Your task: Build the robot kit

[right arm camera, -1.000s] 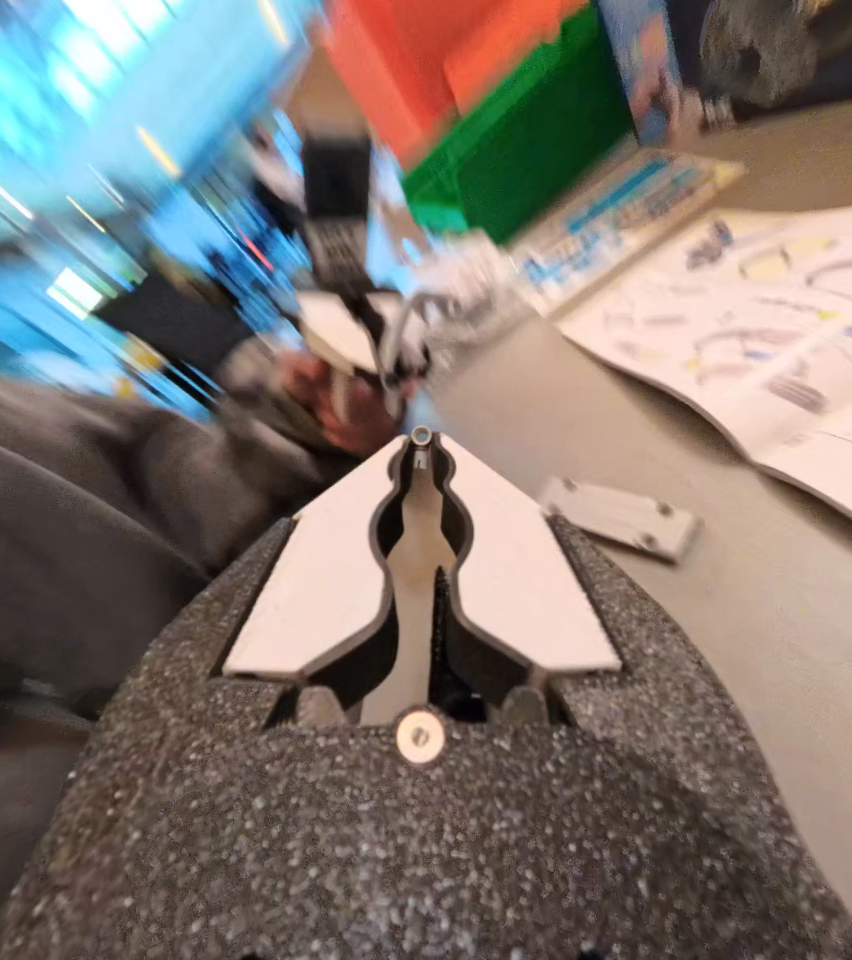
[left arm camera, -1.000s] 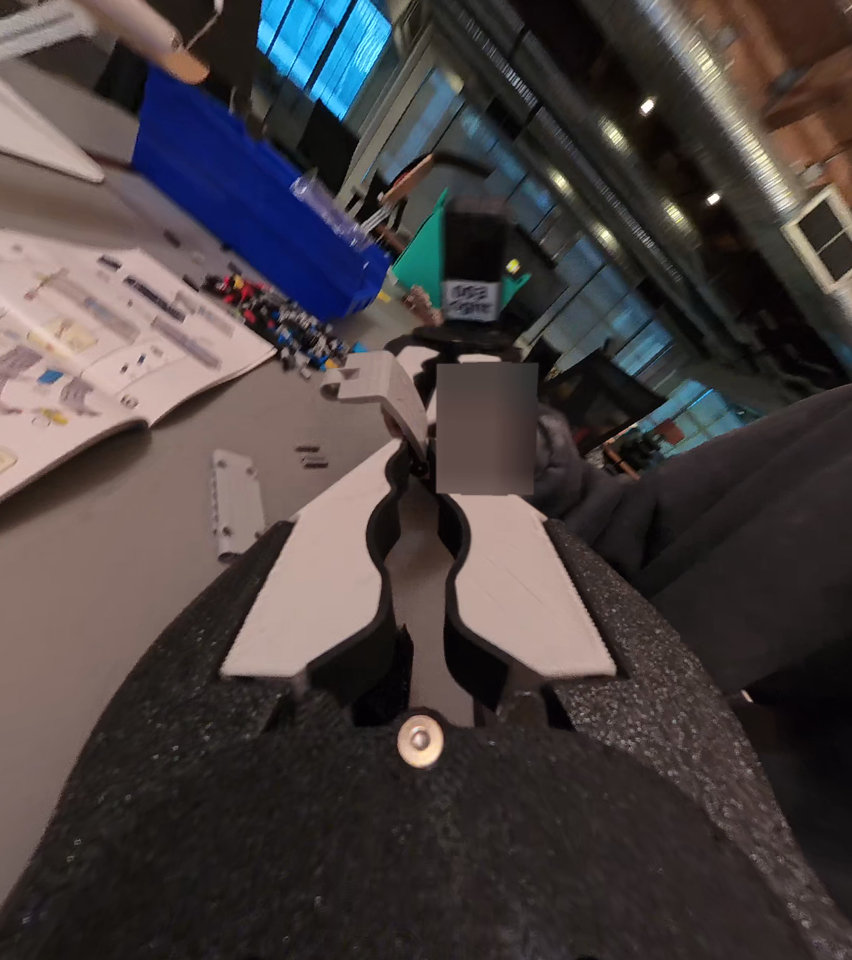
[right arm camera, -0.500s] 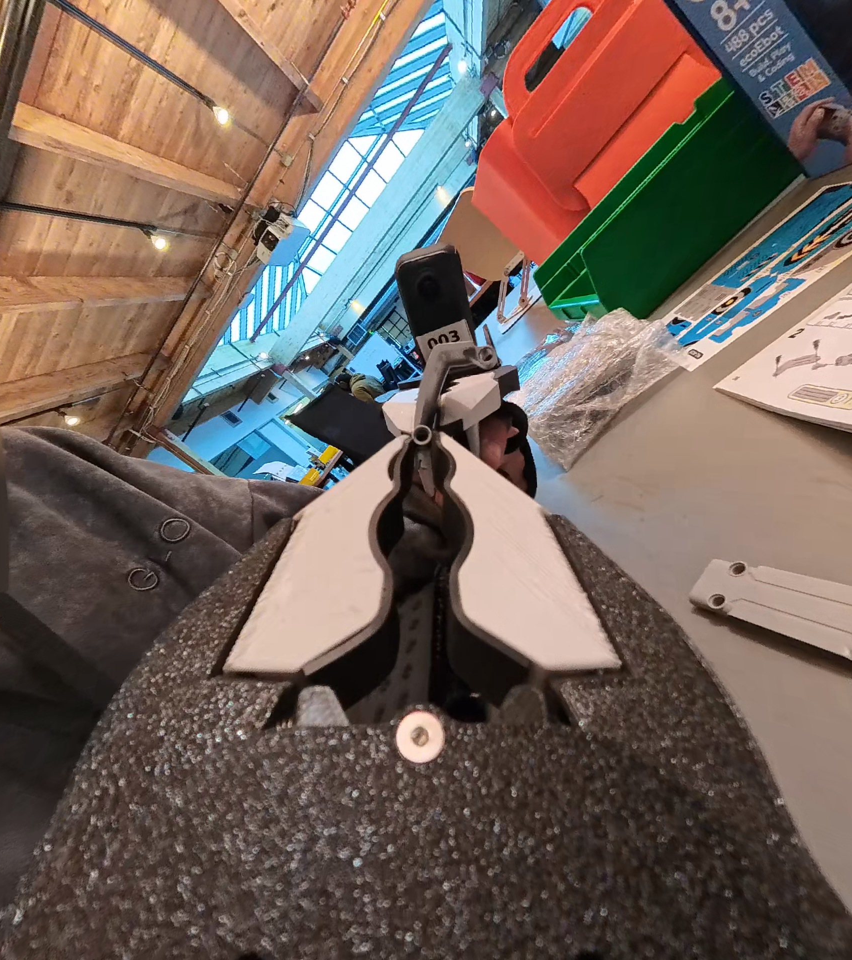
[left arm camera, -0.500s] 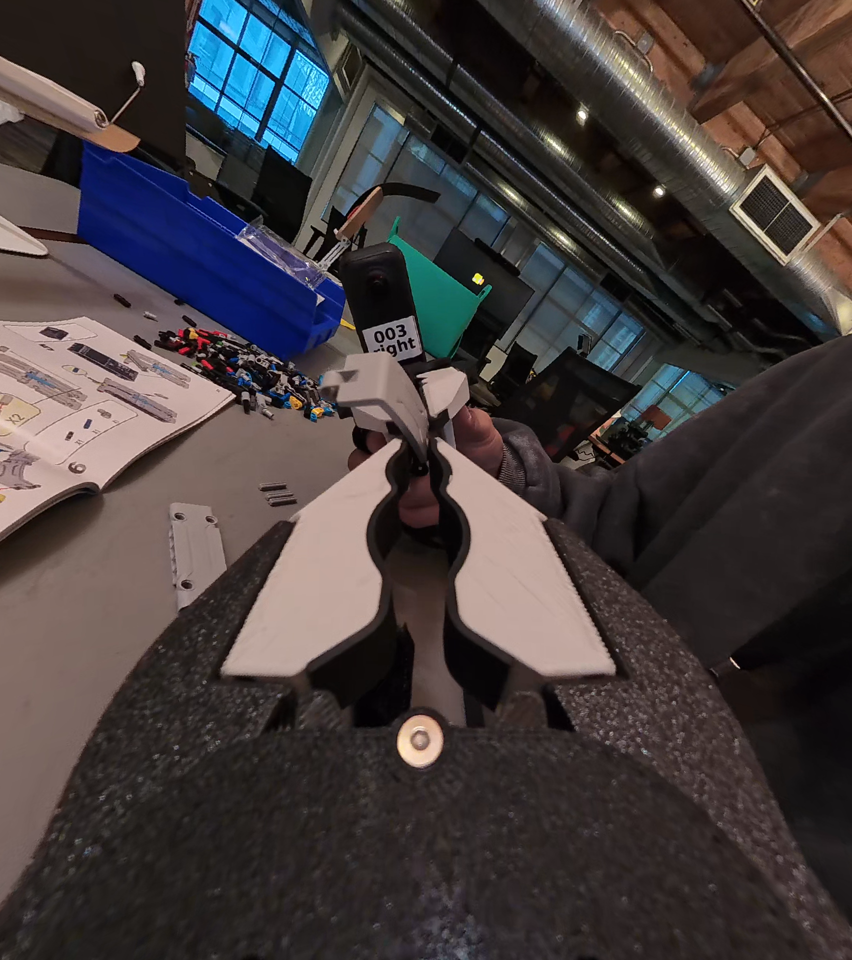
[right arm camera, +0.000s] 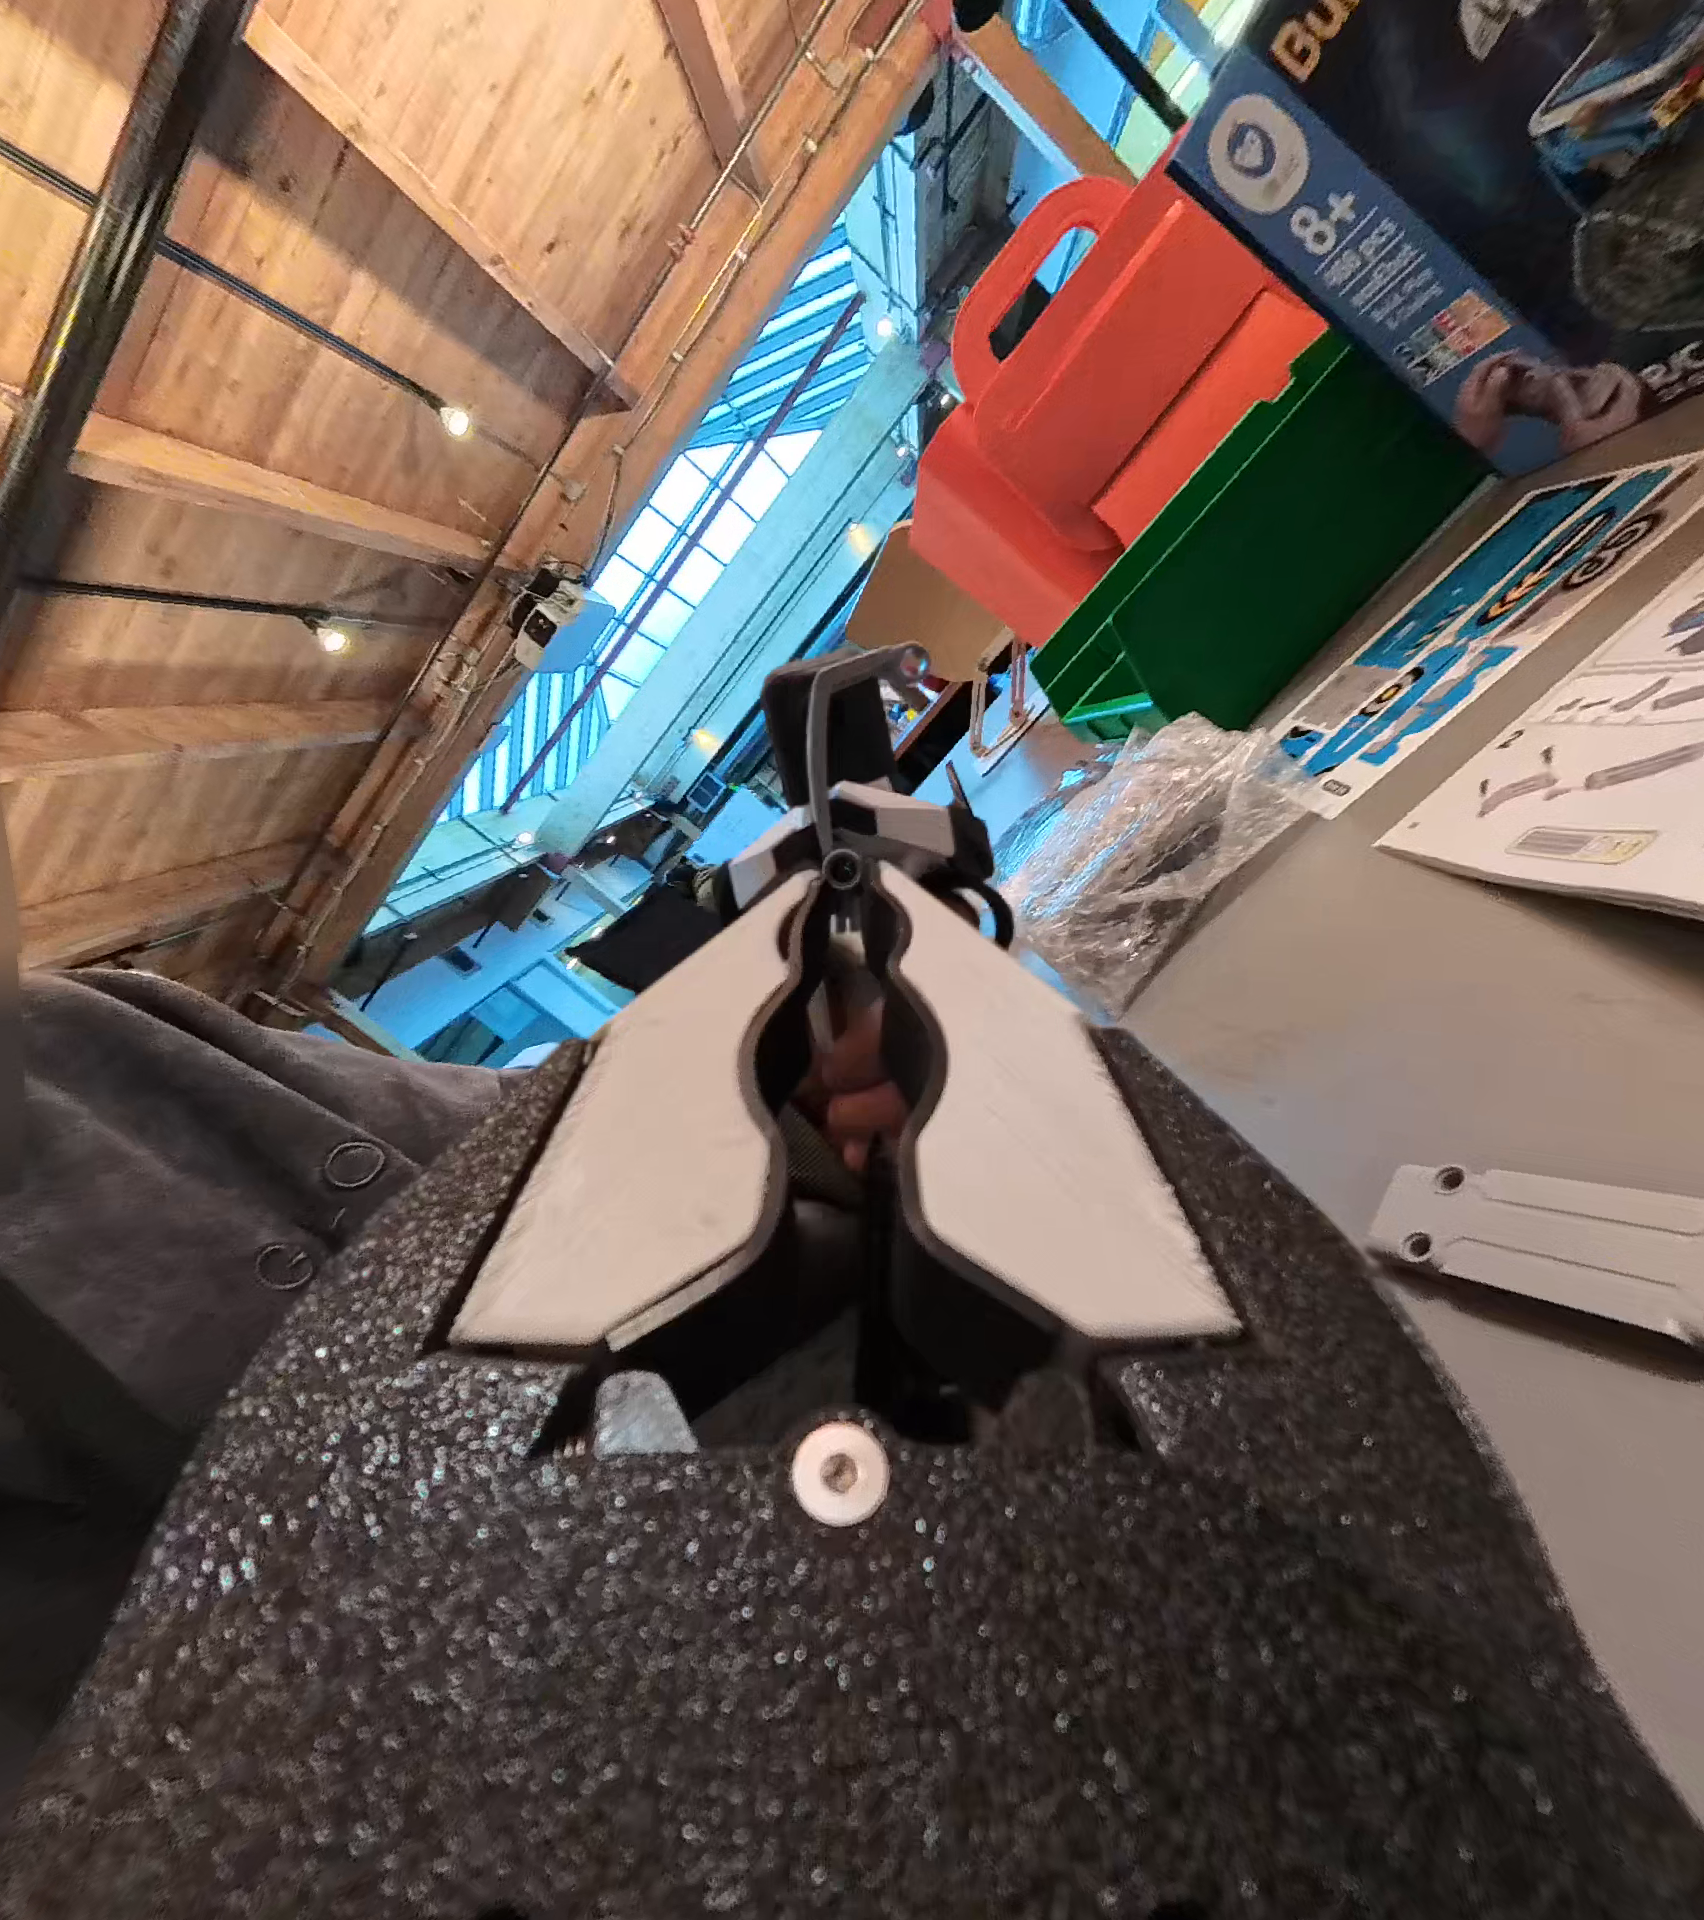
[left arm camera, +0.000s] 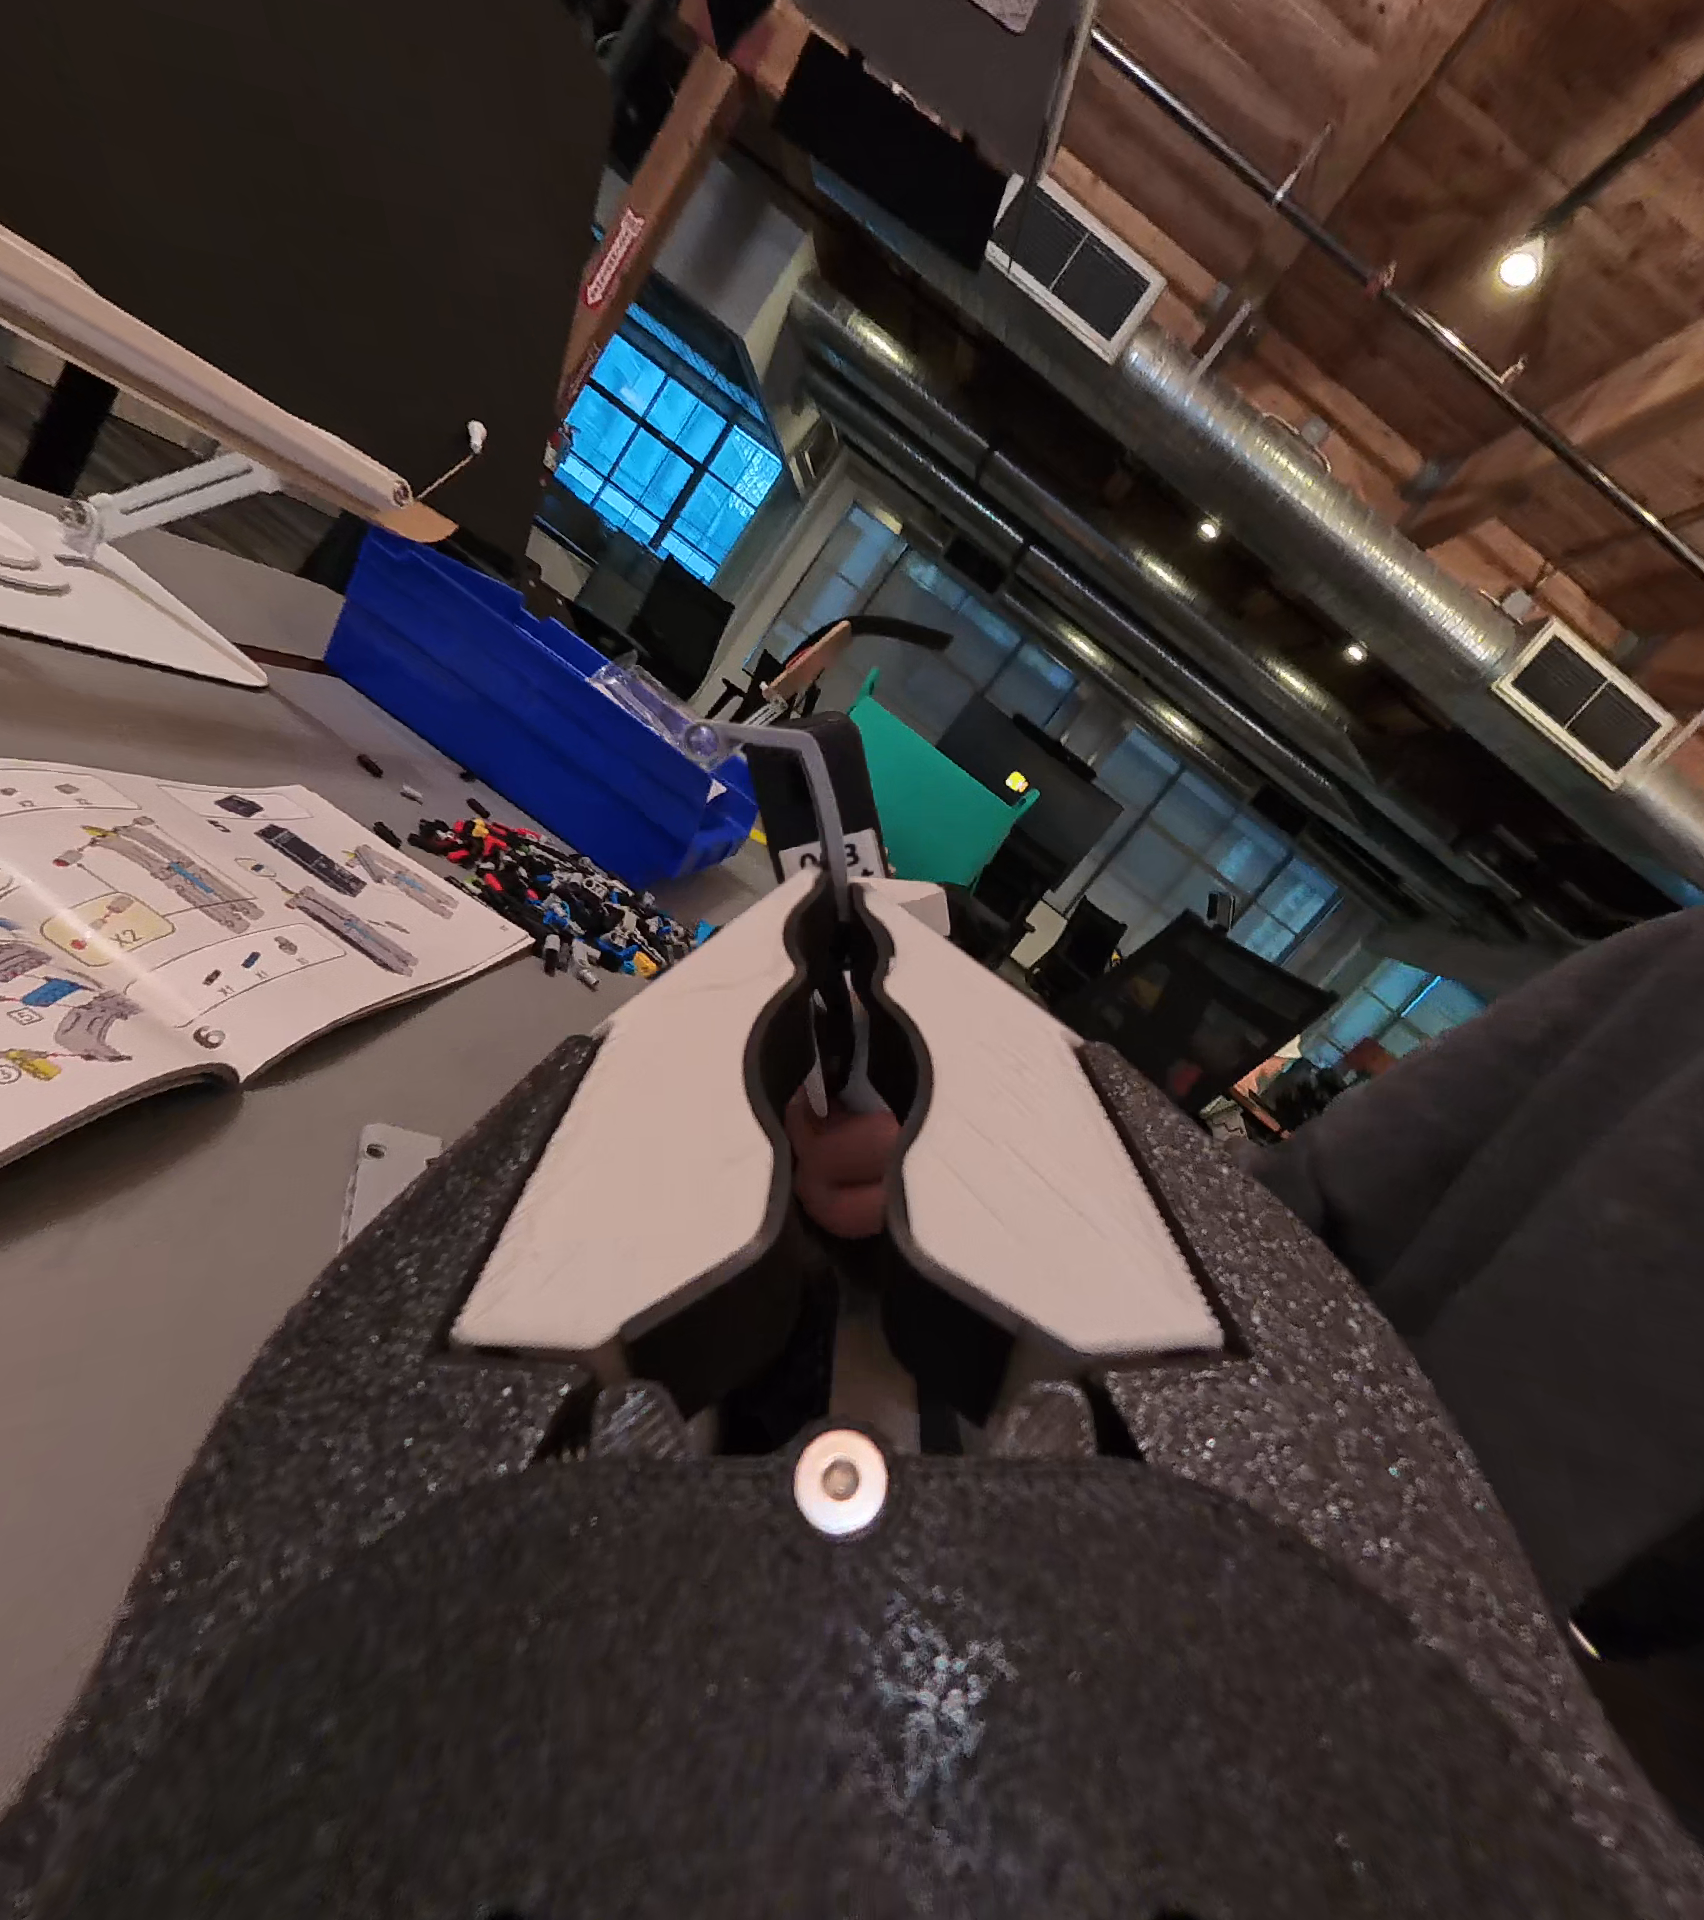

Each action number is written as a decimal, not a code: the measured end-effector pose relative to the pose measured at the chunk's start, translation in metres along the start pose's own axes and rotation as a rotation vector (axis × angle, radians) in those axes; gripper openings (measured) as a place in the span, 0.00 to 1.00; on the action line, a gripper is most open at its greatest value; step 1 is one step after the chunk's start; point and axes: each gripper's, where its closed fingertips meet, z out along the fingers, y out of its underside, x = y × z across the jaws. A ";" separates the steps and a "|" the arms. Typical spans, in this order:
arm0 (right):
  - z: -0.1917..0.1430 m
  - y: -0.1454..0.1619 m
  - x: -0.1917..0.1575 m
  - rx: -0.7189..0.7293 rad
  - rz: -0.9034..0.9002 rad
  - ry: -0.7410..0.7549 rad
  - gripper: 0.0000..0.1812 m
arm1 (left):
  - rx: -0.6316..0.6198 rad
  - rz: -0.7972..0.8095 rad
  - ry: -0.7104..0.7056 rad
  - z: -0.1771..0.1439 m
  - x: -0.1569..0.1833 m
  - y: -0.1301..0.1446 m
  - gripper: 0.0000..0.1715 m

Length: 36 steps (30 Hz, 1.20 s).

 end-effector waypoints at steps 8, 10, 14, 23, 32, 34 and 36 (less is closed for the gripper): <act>0.000 -0.005 -0.014 0.037 0.011 -0.096 0.02 | 0.030 -0.116 0.118 0.000 0.011 -0.003 0.00; -0.001 -0.003 -0.013 0.014 0.001 -0.092 0.02 | -0.004 -0.086 0.114 0.000 0.011 0.000 0.01; -0.002 -0.001 -0.015 0.001 -0.013 -0.093 0.02 | -0.037 -0.044 0.110 -0.001 0.013 0.004 0.01; 0.001 -0.003 -0.016 0.036 -0.035 -0.082 0.02 | 0.057 -0.036 0.102 0.003 0.016 -0.005 0.00; 0.005 -0.016 -0.023 0.183 -0.070 -0.083 0.03 | 0.287 -0.187 0.137 0.007 0.018 -0.019 0.01; 0.005 -0.017 -0.022 0.183 -0.061 -0.086 0.03 | 0.306 -0.183 0.125 0.008 0.017 -0.019 0.01; 0.005 -0.017 -0.025 0.187 -0.047 -0.107 0.02 | 0.310 -0.179 0.138 0.008 0.020 -0.019 0.00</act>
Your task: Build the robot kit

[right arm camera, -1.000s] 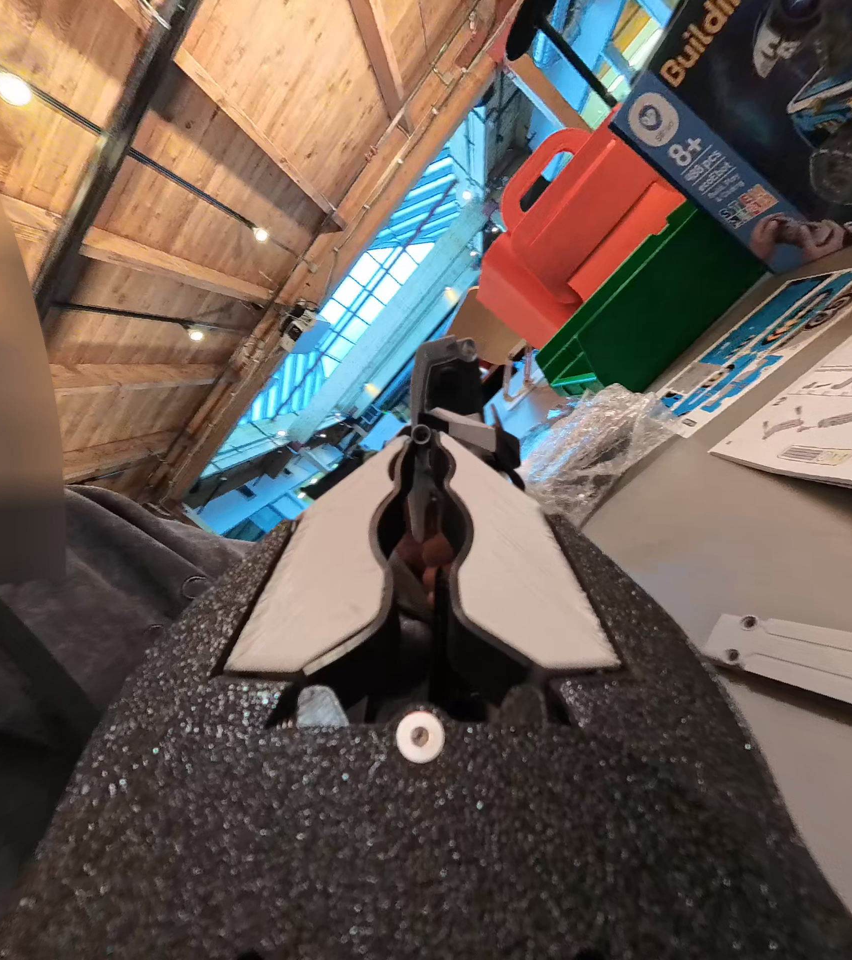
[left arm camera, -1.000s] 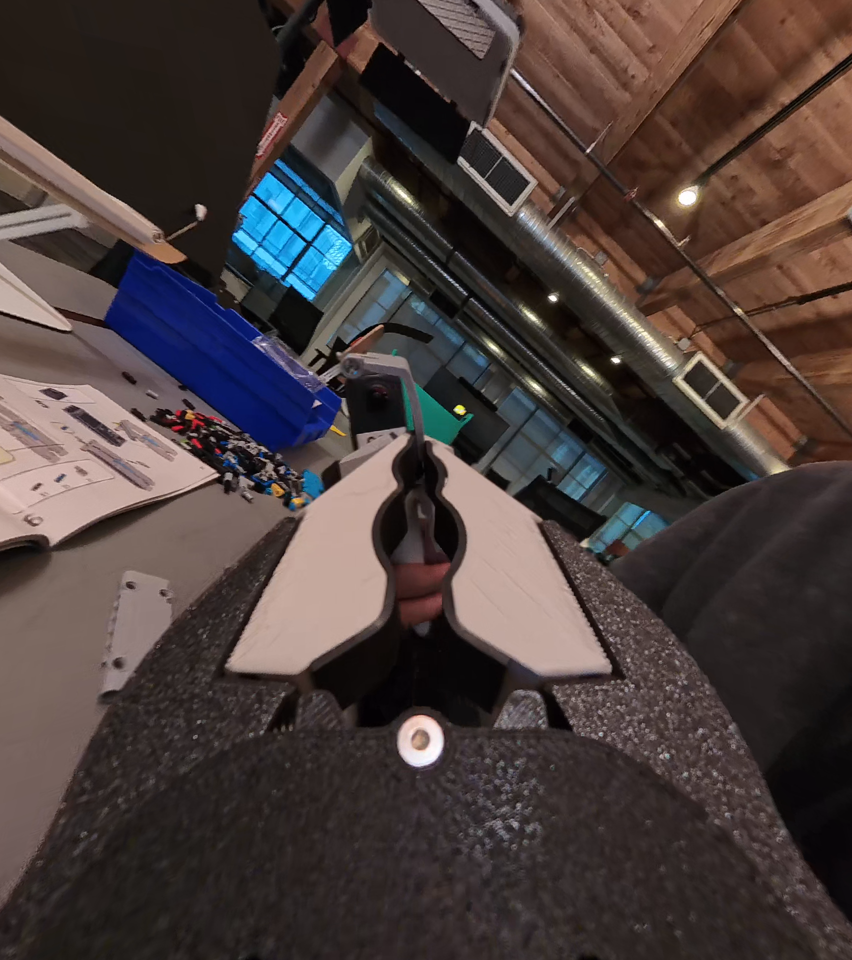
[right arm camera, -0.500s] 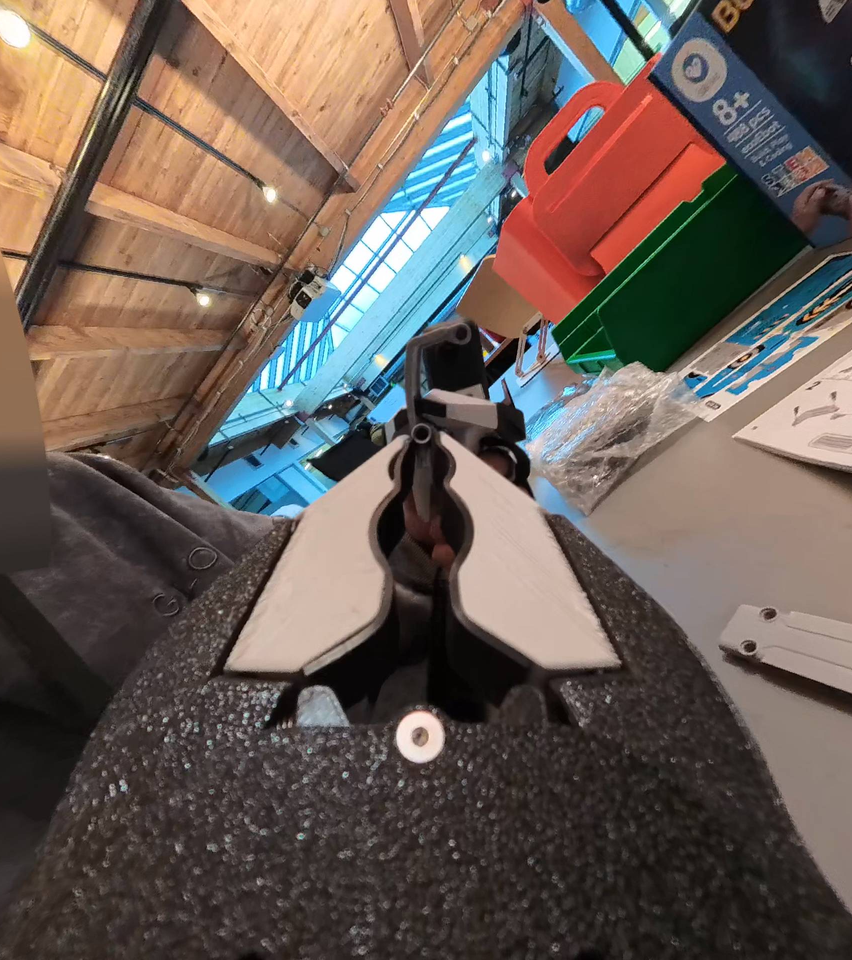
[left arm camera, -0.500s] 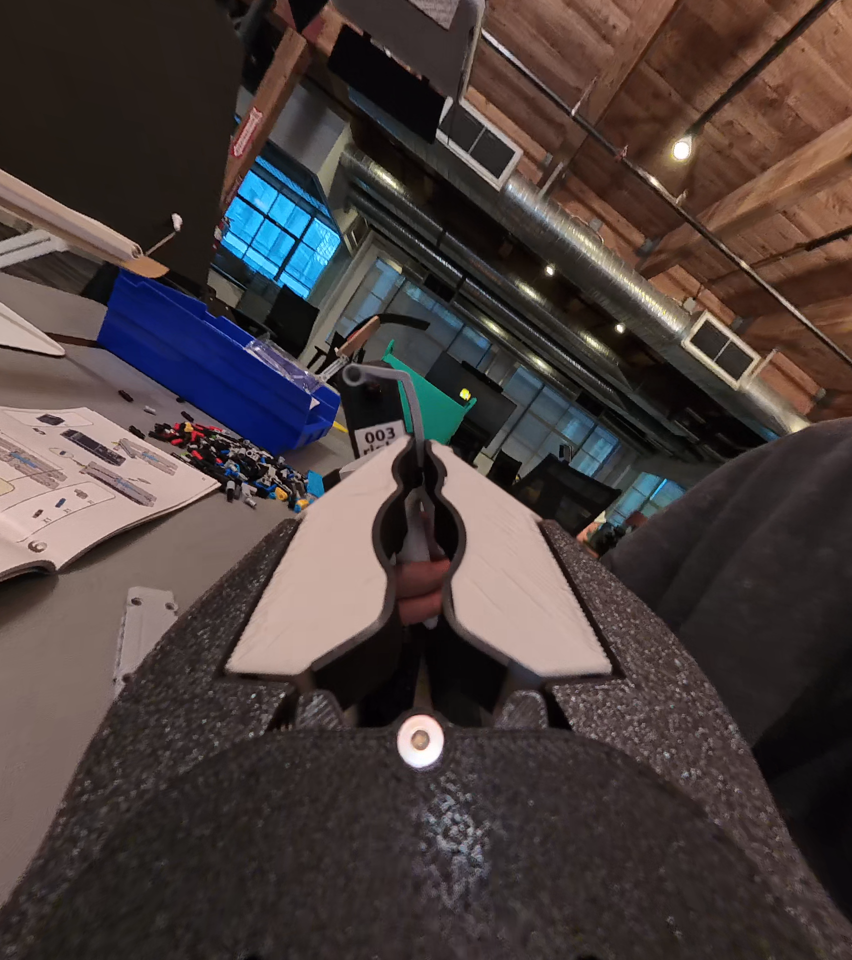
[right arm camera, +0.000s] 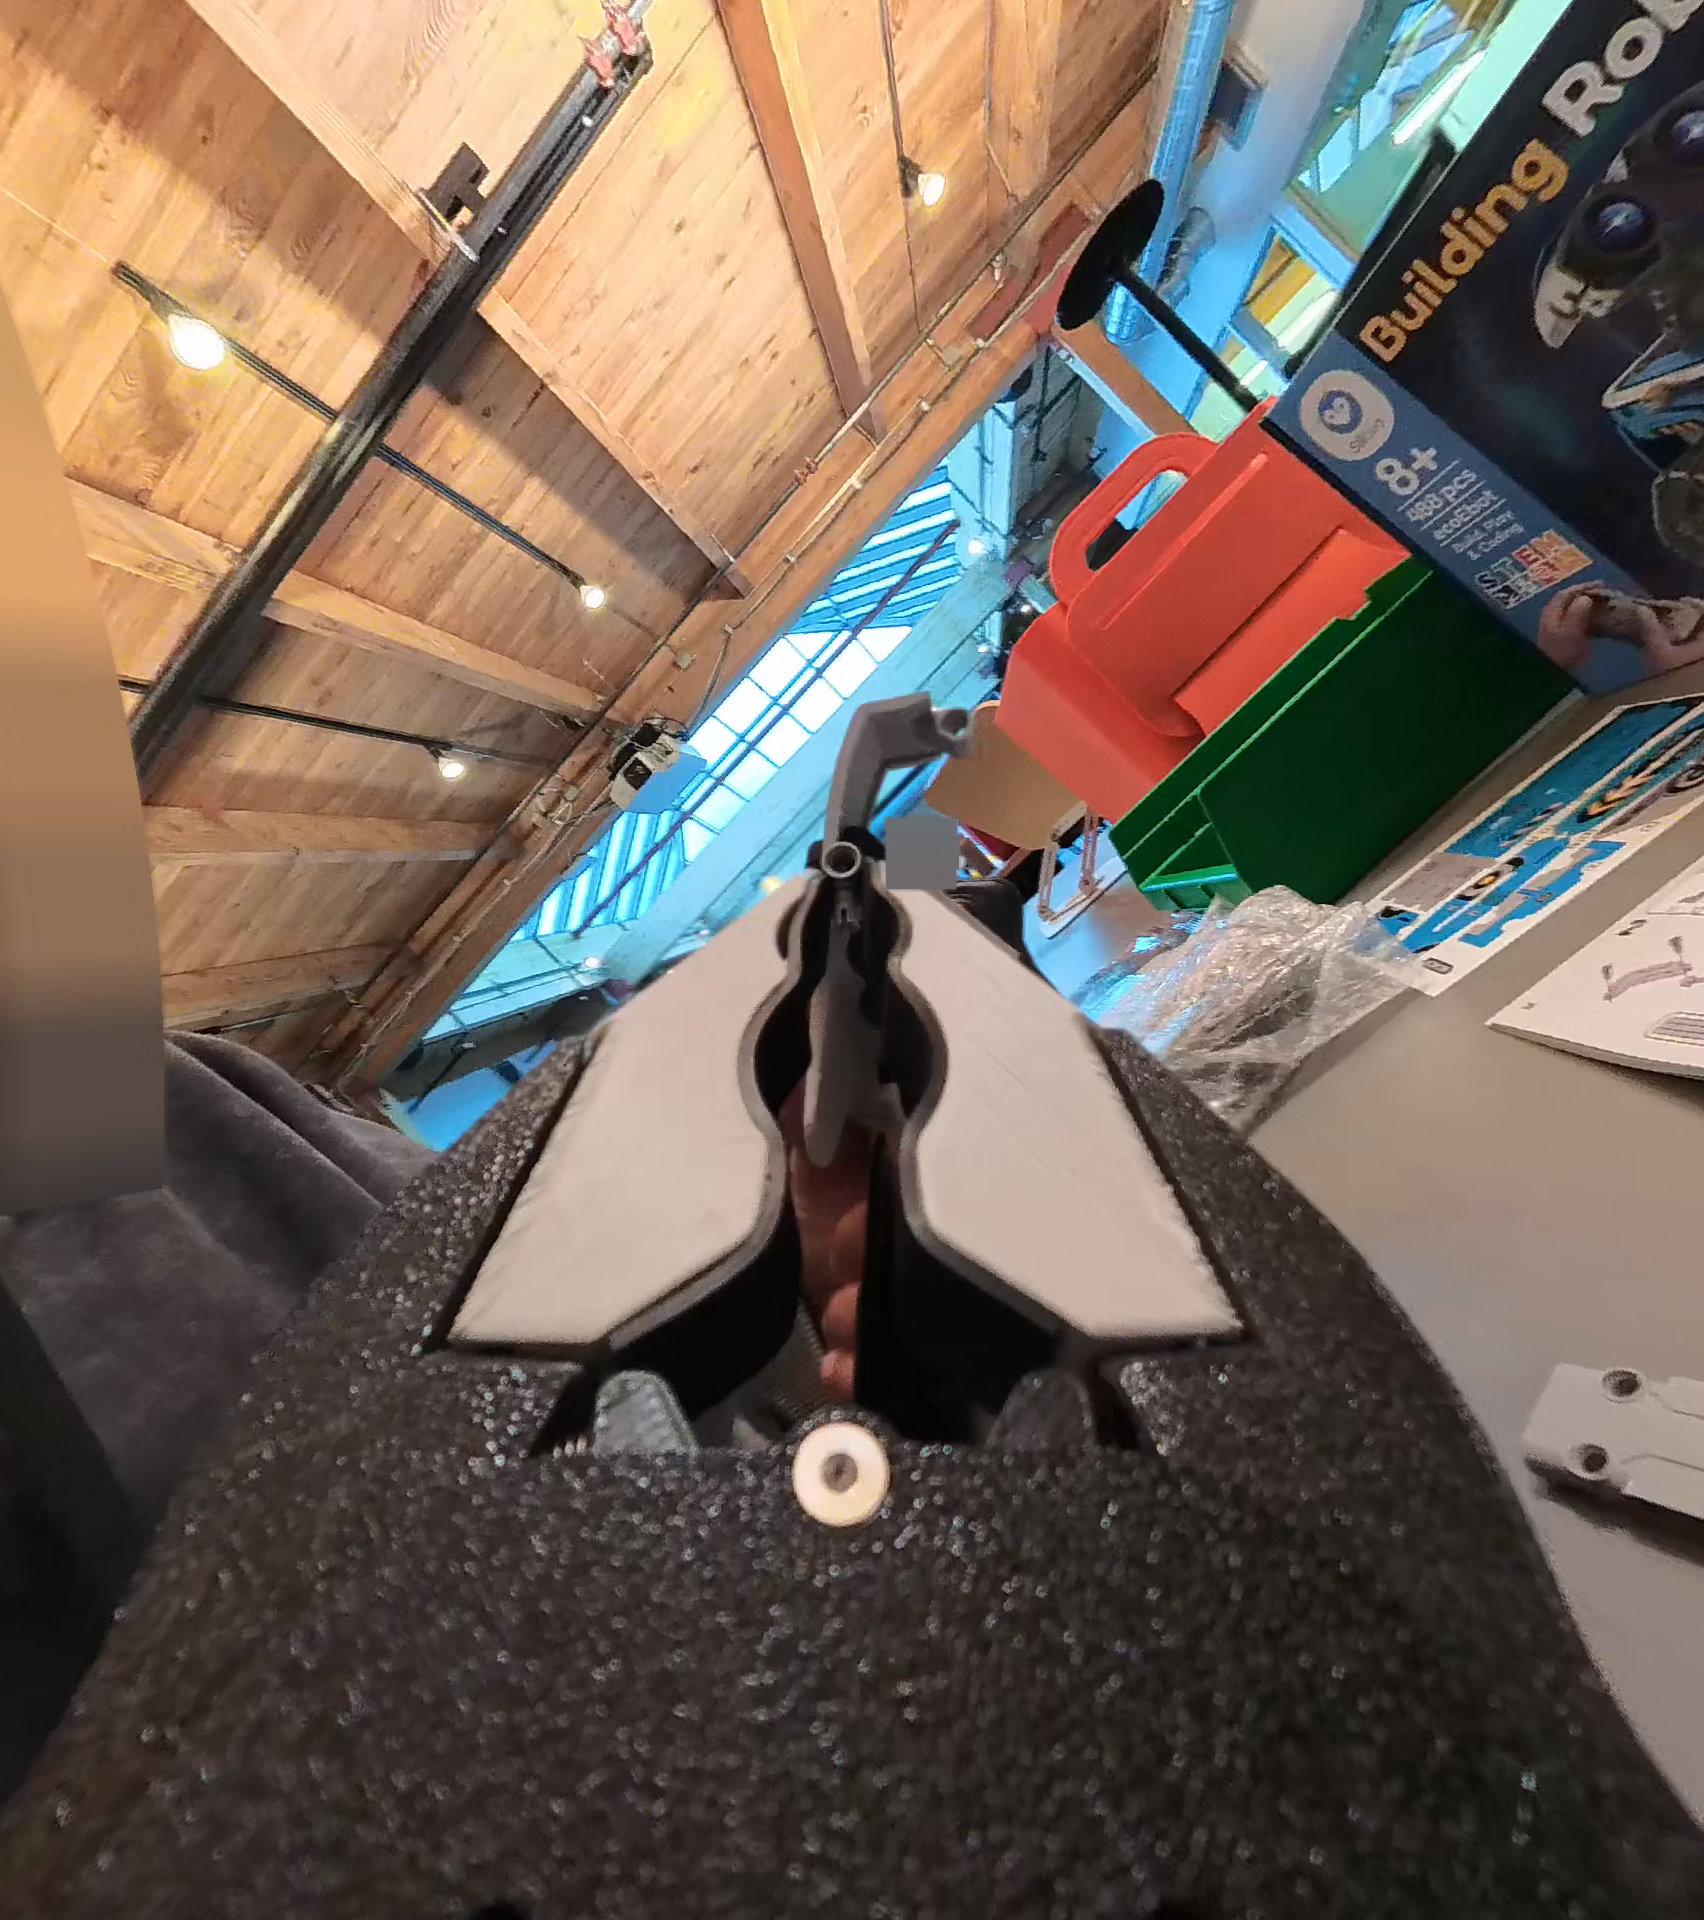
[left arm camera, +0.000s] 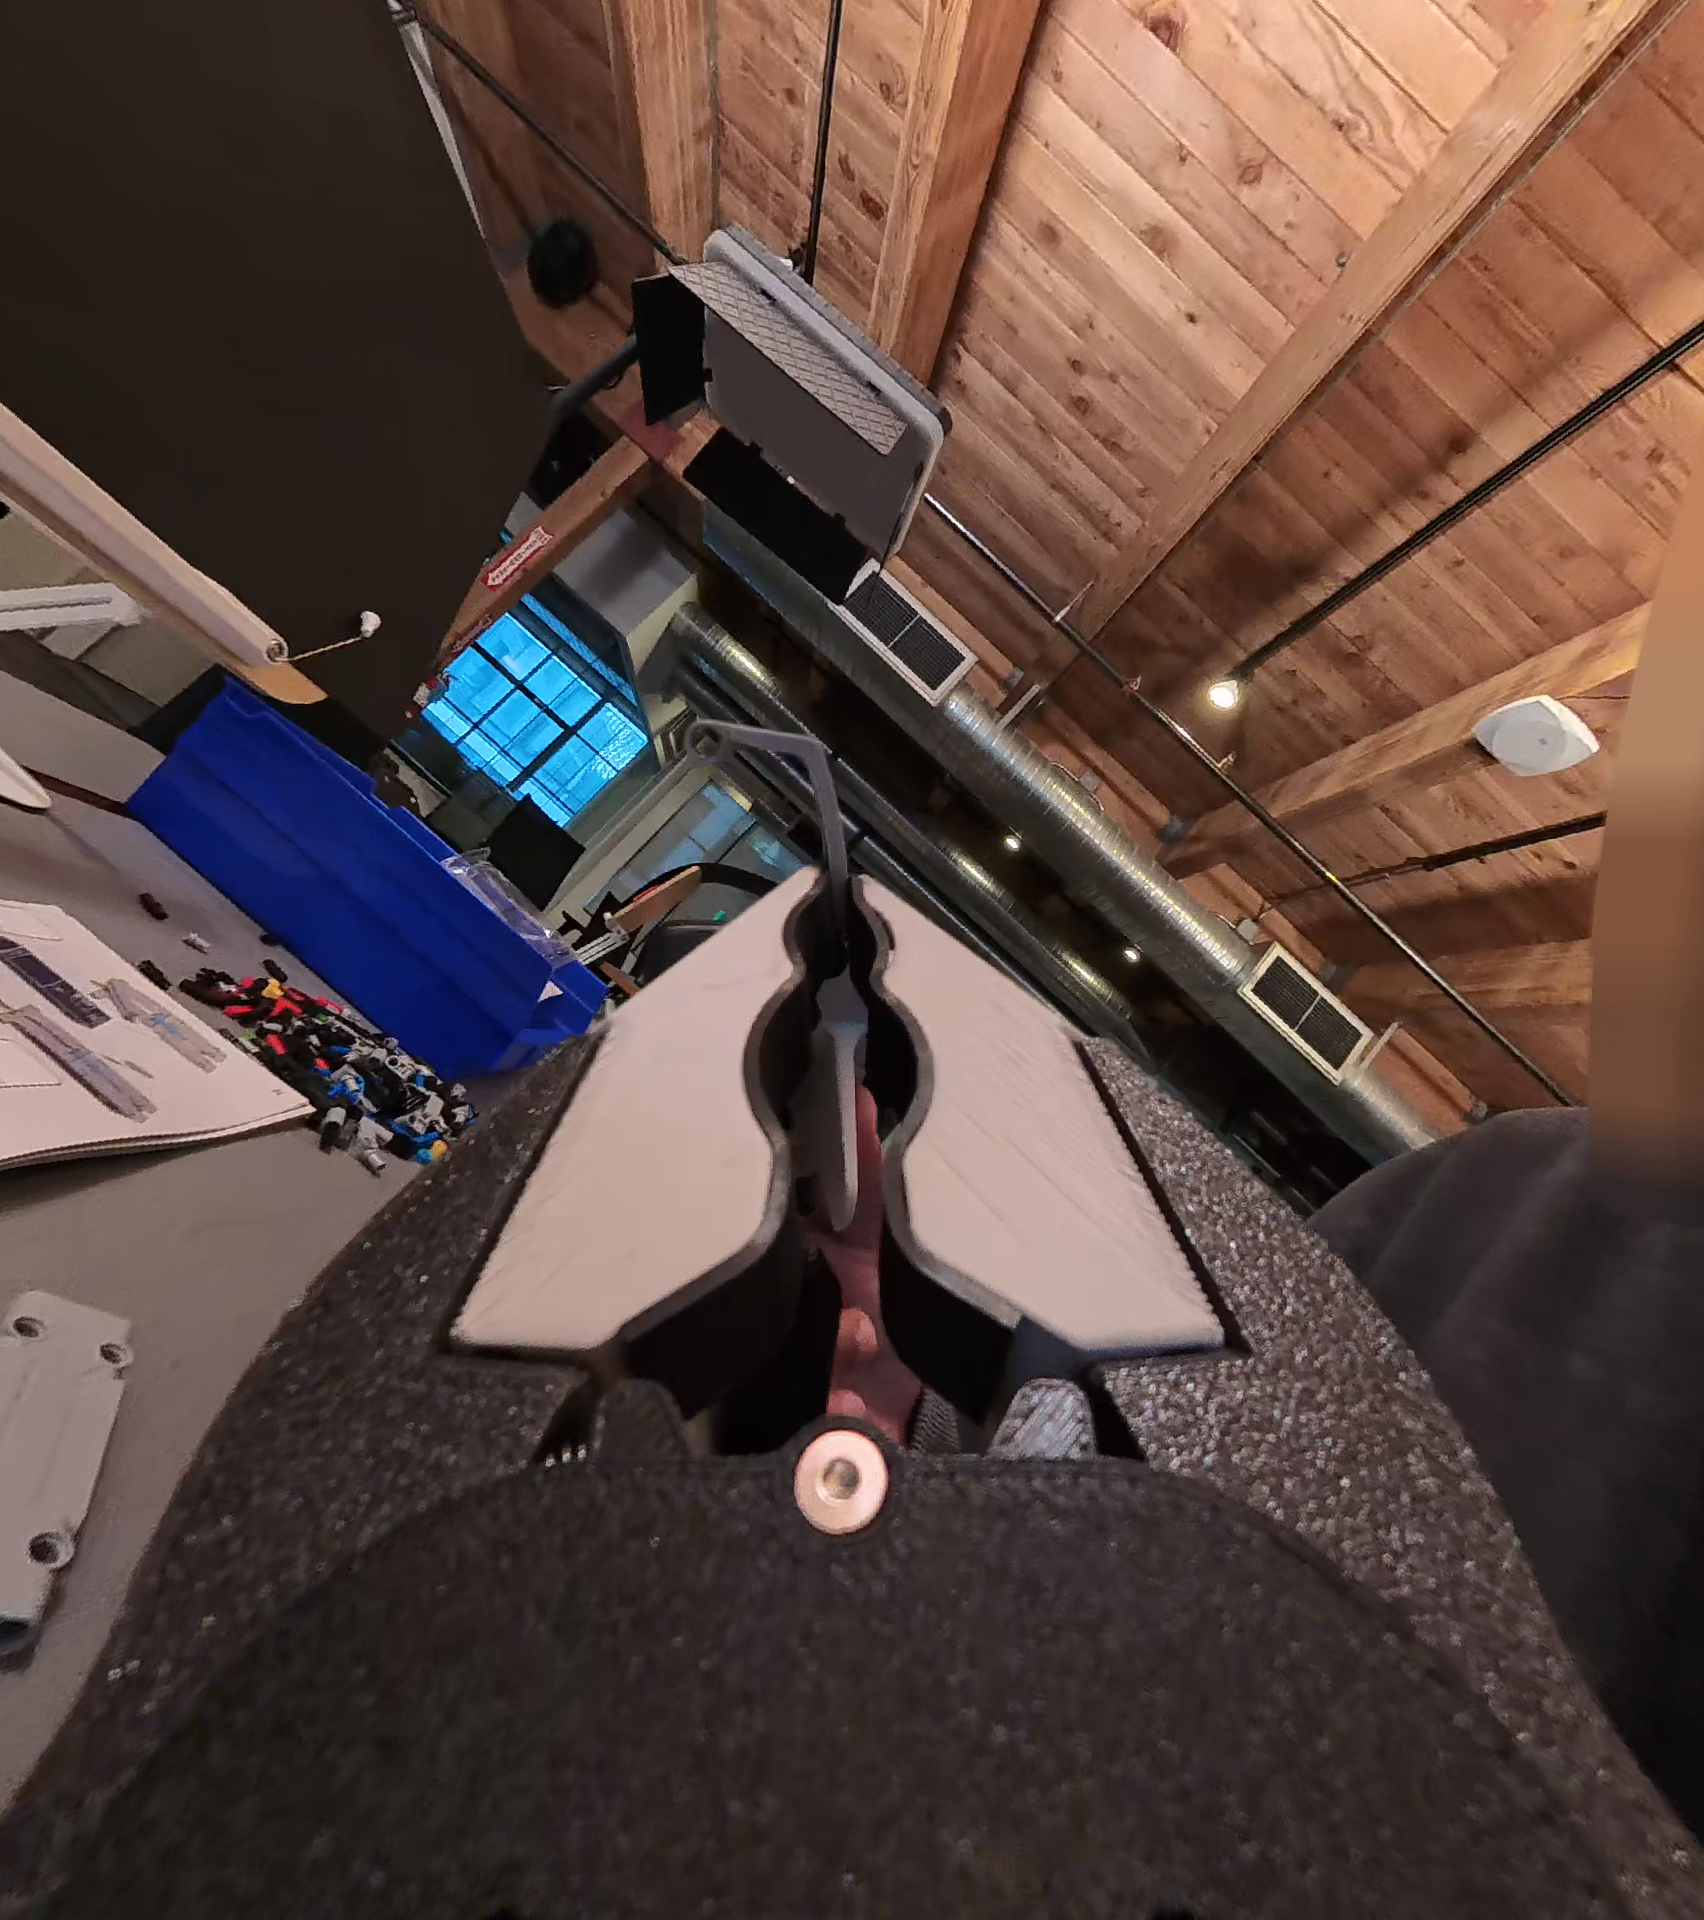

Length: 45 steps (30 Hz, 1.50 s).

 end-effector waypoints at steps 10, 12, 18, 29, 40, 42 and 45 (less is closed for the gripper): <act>-0.001 0.002 0.004 0.011 0.193 -0.060 0.02 | -0.026 0.161 -0.089 0.000 -0.004 0.002 0.00; 0.000 0.002 0.007 0.015 0.205 -0.054 0.02 | -0.020 0.153 -0.098 -0.001 -0.006 0.000 0.00; 0.013 0.034 0.005 -0.112 0.113 -0.007 0.02 | -0.027 0.071 -0.095 0.001 -0.011 0.004 0.00; -0.029 0.026 0.034 -0.385 -0.288 0.275 0.00 | -0.225 0.119 -0.177 -0.019 -0.026 0.002 0.00; -0.039 0.030 0.052 -0.472 -0.491 0.432 0.19 | -0.432 0.175 -0.353 -0.025 -0.059 0.037 0.00; -0.034 0.031 0.062 -0.487 -0.646 0.550 0.26 | -0.321 0.052 -0.323 -0.022 -0.057 0.027 0.00; -0.012 0.031 0.059 -0.438 -0.805 0.656 0.29 | -0.181 -0.083 -0.283 -0.016 -0.055 0.021 0.01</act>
